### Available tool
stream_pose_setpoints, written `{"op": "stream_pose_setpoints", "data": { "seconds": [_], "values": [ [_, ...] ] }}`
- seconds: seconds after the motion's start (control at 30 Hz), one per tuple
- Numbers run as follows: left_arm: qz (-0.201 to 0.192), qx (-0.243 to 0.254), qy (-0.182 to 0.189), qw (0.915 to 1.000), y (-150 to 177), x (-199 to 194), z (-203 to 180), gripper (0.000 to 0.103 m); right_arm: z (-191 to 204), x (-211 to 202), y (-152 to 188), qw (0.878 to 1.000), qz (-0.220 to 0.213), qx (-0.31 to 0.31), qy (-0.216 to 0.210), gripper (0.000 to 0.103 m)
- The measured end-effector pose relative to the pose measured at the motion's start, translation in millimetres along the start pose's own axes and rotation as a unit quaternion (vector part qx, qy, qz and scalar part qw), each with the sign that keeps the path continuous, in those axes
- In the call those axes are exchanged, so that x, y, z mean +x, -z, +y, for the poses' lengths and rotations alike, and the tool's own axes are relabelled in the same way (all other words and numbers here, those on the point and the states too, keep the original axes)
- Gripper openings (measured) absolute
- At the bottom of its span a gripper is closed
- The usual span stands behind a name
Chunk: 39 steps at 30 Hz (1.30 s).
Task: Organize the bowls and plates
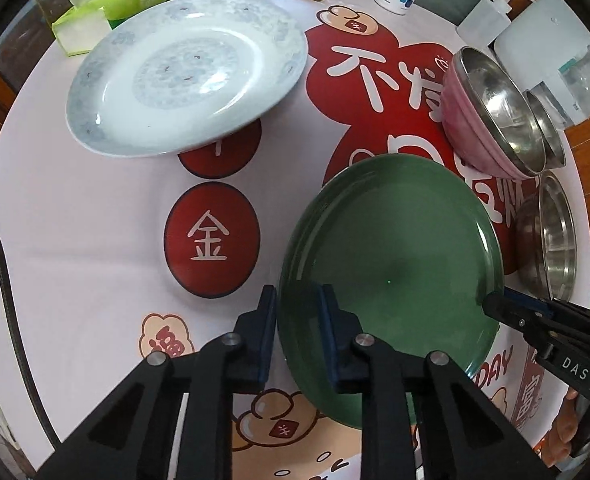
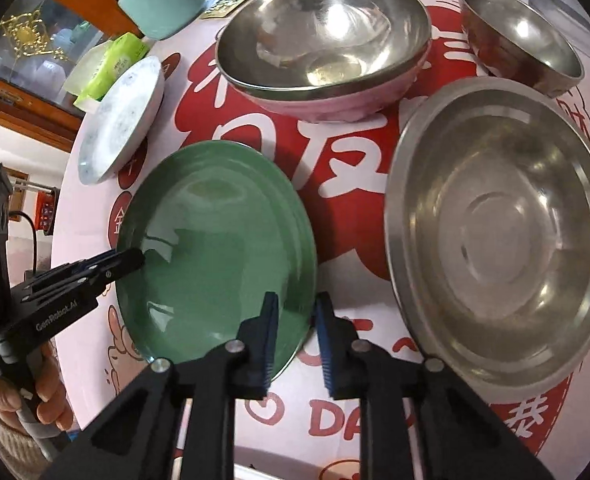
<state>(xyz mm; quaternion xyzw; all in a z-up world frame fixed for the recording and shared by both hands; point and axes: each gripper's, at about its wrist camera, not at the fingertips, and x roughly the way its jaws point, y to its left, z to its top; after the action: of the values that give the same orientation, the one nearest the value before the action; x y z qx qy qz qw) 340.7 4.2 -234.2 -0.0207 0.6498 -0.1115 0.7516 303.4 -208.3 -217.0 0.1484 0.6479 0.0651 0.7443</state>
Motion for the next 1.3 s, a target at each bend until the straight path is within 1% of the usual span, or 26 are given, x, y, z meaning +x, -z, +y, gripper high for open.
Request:
{"op": "stream_pose_setpoints", "data": {
  "seconds": [0.07, 0.13, 0.2, 0.27, 0.33, 0.5, 0.67, 0.87, 1.0, 1.1, 1.3],
  "values": [
    [0.001, 0.000, -0.001, 1.0000, -3.1, 3.1, -2.0, 0.019, -0.9, 0.7, -0.1, 1.000, -0.001, -0.001, 0.004, 0.014],
    [0.001, -0.002, -0.001, 1.0000, -2.7, 4.1, -1.8, 0.018, -2.3, 1.6, -0.7, 1.000, -0.003, -0.001, 0.011, 0.008],
    [0.003, 0.000, -0.004, 1.0000, -4.3, 2.2, -4.6, 0.016, -4.3, 0.0, 0.7, 1.000, -0.007, 0.001, 0.011, 0.007],
    [0.006, 0.003, -0.008, 0.9999, -1.7, -2.6, -3.5, 0.012, -5.4, -2.9, 2.9, 1.000, -0.011, 0.001, 0.018, 0.007],
    [0.008, 0.006, -0.012, 0.9999, 1.8, -6.1, -4.1, 0.012, -5.8, -8.0, 5.3, 1.000, -0.014, 0.002, 0.017, 0.007],
    [-0.006, 0.006, -0.007, 0.9999, 13.3, -33.1, -9.7, 0.012, -4.2, -29.9, 11.9, 1.000, -0.029, -0.006, 0.007, 0.006],
    [-0.030, 0.010, -0.003, 0.9995, 31.6, -71.9, -20.5, 0.012, -3.1, -63.9, 29.7, 0.999, -0.043, -0.019, -0.007, 0.006],
    [-0.049, 0.014, -0.004, 0.9987, 71.4, -114.0, -40.8, 0.012, -5.2, -94.8, 65.4, 0.998, -0.044, -0.045, -0.016, 0.006],
    [-0.052, 0.015, -0.004, 0.9985, 111.5, -133.6, -53.5, 0.012, -12.2, -106.9, 100.1, 0.997, -0.033, -0.061, -0.015, 0.006],
    [-0.048, 0.009, -0.002, 0.9988, 147.3, -138.4, -62.0, 0.012, -17.0, -106.9, 129.9, 0.997, -0.019, -0.070, -0.012, 0.006],
    [-0.032, -0.015, 0.003, 0.9994, 205.3, -133.1, -73.1, 0.012, -28.8, -100.1, 184.6, 0.997, 0.008, -0.083, -0.008, 0.007]
  ]
}}
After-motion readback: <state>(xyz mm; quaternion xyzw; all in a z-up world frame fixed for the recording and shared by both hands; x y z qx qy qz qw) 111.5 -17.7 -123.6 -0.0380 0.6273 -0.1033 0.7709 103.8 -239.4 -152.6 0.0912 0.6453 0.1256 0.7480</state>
